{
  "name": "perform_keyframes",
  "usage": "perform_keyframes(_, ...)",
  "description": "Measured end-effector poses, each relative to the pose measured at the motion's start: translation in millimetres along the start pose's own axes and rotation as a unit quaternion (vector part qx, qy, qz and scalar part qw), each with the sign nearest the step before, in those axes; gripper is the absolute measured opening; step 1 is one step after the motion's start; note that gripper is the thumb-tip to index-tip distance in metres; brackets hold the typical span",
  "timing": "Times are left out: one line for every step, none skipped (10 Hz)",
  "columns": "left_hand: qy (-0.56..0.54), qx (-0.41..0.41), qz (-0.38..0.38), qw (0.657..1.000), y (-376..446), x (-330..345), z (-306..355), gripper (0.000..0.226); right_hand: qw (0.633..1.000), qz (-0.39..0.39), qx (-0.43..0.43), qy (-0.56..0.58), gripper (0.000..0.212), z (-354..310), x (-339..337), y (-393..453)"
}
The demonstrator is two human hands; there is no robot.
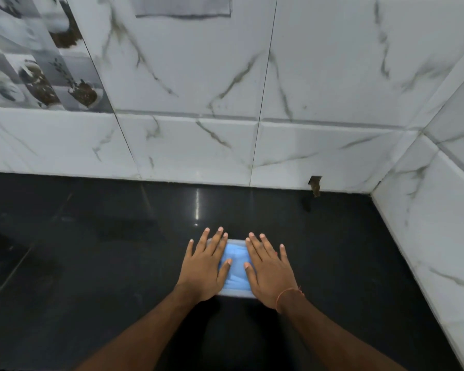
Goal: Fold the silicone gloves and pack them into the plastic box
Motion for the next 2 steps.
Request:
perform_keyframes(-0.005,-0.001,0.019,1.0,0.9,0.4,-0.2,0.078,1.0,-0.011,0.013,0.005,0.072,0.0,-1.7,0.4)
perform_keyframes(-0.005,-0.001,0.061,0.998,-2.1,-3.5,1.2,0.078,1.0,-0.021,0.01,0.016,0.076,-2.4,-7.7,-2.6)
Point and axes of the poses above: each hand's wrist, its own y-axis towards the middle knuckle, its own x-axis out of the palm, z = x × y, the point moved 2 cm from there along y, towards the middle knuckle, and after that the axes turned 10 degrees about x, right-handed, at the moved point
